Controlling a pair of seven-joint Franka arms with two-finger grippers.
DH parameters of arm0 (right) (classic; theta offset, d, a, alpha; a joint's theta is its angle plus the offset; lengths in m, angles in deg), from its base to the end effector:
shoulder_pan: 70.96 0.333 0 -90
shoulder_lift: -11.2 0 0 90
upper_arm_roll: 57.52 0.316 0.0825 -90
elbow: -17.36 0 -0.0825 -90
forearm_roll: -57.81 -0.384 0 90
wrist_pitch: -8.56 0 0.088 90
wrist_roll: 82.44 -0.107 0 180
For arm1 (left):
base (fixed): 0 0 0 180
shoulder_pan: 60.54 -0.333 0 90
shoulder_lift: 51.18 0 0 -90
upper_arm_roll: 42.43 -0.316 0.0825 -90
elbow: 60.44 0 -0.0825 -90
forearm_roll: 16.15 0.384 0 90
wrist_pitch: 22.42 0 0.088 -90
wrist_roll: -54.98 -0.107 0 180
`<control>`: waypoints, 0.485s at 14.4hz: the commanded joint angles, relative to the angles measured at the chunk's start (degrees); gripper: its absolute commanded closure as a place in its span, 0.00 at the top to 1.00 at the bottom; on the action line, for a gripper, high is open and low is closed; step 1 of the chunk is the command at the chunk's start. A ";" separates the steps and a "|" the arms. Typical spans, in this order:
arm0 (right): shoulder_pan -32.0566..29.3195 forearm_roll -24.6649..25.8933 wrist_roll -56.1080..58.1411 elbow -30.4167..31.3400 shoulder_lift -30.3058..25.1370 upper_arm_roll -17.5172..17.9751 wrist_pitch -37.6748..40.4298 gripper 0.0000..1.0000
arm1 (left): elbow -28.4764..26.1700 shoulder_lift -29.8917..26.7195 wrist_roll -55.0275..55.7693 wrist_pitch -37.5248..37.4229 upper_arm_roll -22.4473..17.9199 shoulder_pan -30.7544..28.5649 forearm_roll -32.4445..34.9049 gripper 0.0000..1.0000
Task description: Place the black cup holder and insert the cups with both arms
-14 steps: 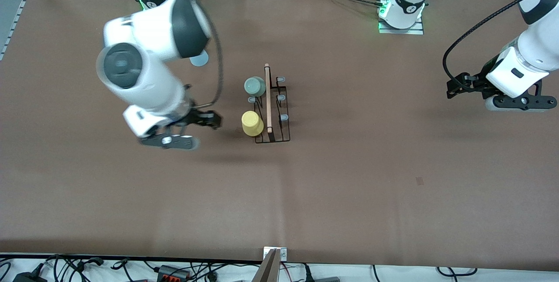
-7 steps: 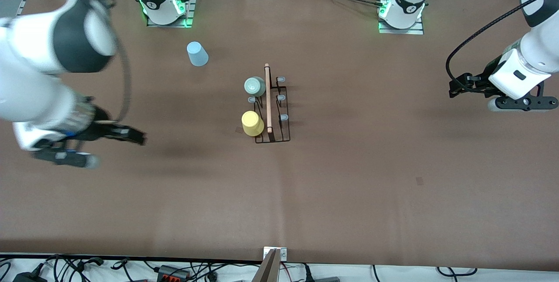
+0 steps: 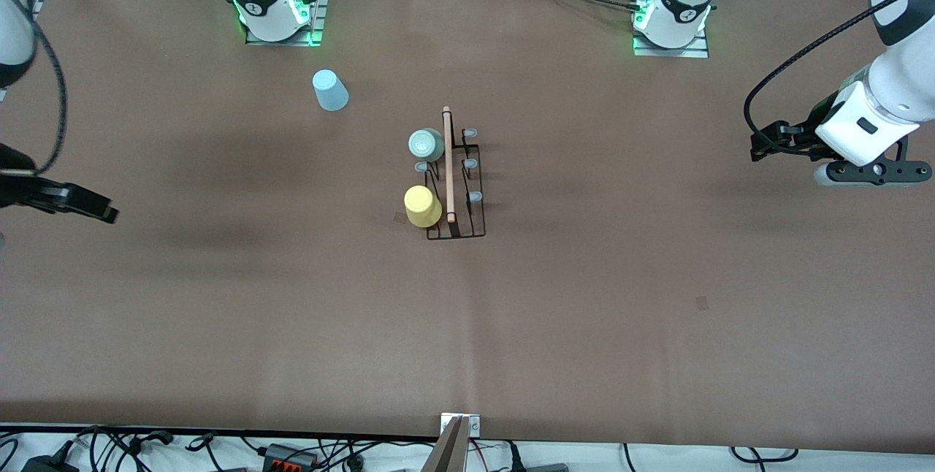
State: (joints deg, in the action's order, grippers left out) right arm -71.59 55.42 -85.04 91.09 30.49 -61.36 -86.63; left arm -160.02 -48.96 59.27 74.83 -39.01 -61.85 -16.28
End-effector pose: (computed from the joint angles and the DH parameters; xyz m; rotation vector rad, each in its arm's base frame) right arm 0.6608 -0.0399 0.5630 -3.1163 0.1906 -0.0607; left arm 0.5663 -0.0206 0.5342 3.1384 0.0602 -0.1248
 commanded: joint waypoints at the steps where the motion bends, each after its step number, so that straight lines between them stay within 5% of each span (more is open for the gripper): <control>1: -1.39 1.34 3.74 2.91 -2.84 1.29 -0.53 1.00 | 1.05 0.86 2.91 -0.05 -0.35 -1.40 0.92 1.00; 7: -1.12 2.04 3.39 19.32 -13.81 1.38 -6.22 1.00 | 1.93 0.59 2.74 -0.31 0.61 -1.77 1.01 1.00</control>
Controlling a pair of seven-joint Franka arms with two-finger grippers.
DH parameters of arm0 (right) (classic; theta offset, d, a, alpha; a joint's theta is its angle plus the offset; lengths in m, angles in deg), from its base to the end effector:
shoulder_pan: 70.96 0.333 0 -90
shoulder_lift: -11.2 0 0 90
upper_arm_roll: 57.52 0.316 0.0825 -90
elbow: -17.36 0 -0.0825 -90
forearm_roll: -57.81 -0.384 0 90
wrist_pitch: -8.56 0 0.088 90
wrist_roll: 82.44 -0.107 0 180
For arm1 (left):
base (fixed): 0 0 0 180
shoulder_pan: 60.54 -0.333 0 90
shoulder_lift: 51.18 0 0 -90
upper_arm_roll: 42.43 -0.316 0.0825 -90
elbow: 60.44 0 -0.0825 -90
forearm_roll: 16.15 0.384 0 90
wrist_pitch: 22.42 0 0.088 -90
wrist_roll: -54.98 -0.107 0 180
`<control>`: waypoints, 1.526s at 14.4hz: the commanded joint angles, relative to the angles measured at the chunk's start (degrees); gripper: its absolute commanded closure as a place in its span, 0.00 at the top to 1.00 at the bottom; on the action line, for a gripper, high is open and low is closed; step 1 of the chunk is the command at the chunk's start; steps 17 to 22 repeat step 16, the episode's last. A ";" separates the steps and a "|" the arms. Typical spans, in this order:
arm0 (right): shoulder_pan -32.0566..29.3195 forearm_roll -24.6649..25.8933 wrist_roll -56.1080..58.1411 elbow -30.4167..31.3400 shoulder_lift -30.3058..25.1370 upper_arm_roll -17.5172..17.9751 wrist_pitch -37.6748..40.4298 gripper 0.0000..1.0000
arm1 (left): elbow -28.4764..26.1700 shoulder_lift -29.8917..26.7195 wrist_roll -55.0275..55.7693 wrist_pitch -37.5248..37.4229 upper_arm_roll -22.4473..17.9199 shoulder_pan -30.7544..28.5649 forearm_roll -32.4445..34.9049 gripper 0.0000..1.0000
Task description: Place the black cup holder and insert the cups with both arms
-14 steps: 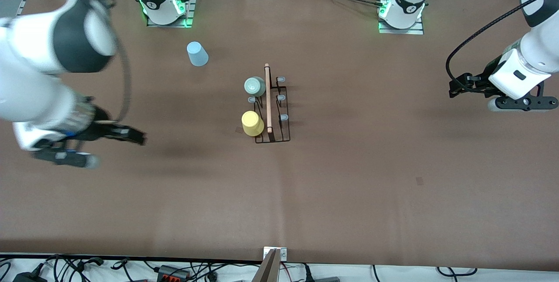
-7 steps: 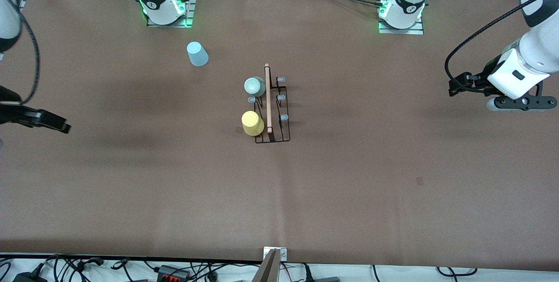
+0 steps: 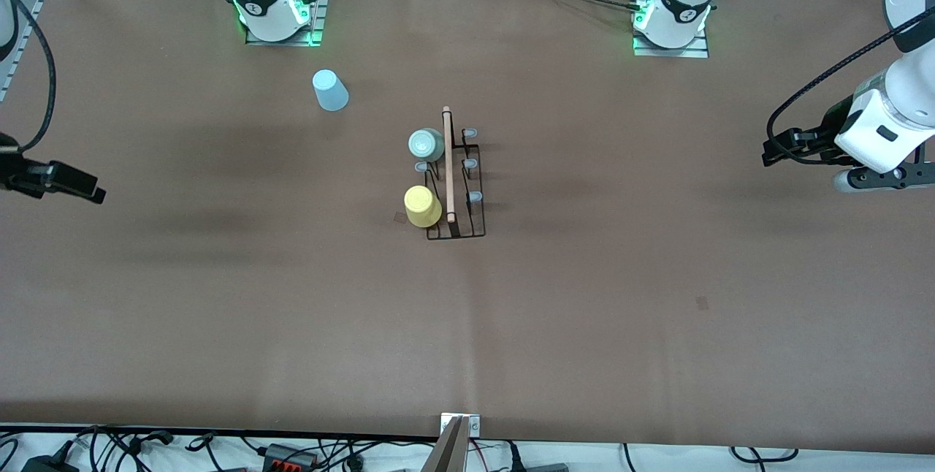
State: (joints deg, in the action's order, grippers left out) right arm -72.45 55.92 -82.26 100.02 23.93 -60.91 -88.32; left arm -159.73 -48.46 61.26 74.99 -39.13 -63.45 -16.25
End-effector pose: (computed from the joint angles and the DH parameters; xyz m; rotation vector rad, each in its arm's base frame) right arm 0.6291 -0.0466 0.5647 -3.1199 0.1310 -0.0425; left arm 0.5693 -0.0035 0.5319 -3.1347 -0.1617 0.1261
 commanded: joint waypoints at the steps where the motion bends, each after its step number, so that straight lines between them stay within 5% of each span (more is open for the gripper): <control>1: -0.26 1.80 0.61 13.72 -9.27 0.93 -6.28 1.00 | 1.81 0.09 0.75 -0.47 0.74 -0.16 0.89 1.00; 4: -0.35 1.98 0.87 18.24 -13.42 0.93 -6.31 1.00 | 1.82 0.09 0.75 -1.09 0.74 -0.34 0.81 1.00; 22: -0.35 1.98 0.96 15.95 -13.60 1.37 -1.03 1.00 | 1.99 0.18 0.75 -1.09 0.74 -0.34 0.45 1.00</control>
